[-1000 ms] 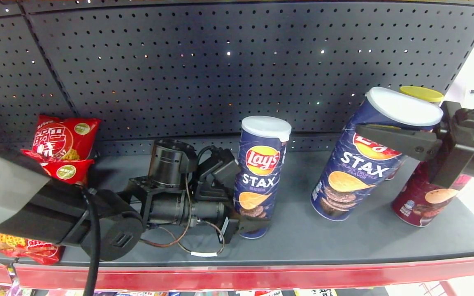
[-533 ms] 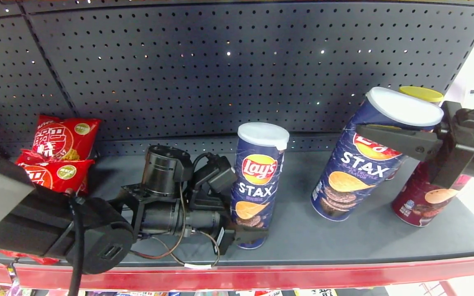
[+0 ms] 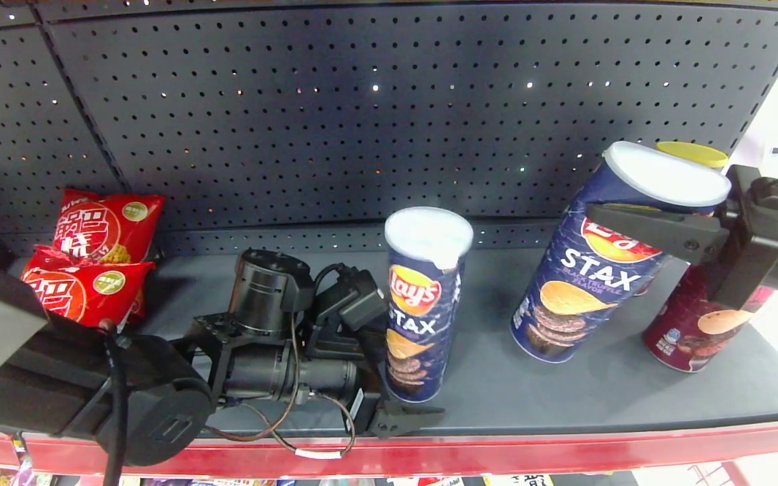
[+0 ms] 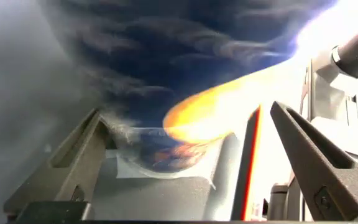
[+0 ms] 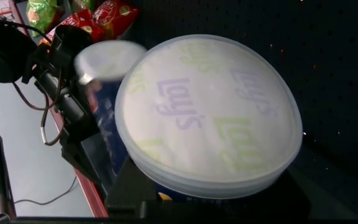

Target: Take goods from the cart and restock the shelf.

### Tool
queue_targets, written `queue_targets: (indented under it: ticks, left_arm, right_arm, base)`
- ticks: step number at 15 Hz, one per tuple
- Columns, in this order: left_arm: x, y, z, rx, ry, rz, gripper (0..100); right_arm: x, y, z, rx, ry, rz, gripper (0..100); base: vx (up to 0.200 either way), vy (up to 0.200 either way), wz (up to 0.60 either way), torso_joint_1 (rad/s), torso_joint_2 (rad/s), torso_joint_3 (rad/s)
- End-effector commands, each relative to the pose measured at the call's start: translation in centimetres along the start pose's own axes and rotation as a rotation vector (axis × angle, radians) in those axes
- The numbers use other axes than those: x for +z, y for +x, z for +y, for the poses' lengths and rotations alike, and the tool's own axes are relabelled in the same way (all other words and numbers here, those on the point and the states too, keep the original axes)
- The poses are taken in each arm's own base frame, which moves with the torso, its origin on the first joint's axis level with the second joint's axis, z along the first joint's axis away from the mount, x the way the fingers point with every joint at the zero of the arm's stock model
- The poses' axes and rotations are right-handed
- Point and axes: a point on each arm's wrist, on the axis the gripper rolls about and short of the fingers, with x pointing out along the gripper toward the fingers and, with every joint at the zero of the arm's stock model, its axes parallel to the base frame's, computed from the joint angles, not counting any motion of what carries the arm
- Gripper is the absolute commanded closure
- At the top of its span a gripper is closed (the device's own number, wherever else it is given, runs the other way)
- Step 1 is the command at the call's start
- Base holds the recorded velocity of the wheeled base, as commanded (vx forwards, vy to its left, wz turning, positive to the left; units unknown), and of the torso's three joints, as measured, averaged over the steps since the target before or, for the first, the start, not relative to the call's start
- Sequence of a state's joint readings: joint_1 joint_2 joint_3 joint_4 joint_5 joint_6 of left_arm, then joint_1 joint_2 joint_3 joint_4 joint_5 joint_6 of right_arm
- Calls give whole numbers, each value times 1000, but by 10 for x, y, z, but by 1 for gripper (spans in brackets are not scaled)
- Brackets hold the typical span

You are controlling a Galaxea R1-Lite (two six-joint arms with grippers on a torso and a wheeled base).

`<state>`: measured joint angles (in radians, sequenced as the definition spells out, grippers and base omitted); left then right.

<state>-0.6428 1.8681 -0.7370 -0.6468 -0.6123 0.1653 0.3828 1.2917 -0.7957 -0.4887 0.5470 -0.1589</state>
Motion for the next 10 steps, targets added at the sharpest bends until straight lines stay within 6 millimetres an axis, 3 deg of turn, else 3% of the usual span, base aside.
queue_targets:
  ticks: [1, 4, 8, 10]
  left_arm:
    - [-2, -4, -3, 0, -3, 3, 0]
    - [-7, -13, -7, 17, -16, 15, 0]
    - [-24, -52, -9, 101, -67, 31, 0]
    - [-39, -98, -17, 217, -121, 27, 0]
  right_arm:
    - [1, 0, 0, 1, -2, -2, 100]
    - [0, -1, 1, 1, -4, -2, 100]
    - [1, -1, 1, 1, -4, -4, 100]
    - [1, 0, 0, 1, -4, -2, 100]
  base:
    - [0, 0, 0, 0, 0, 0]
    - [0, 0, 0, 0, 0, 0]
    - [0, 0, 0, 0, 0, 0]
    - [0, 0, 0, 0, 0, 0]
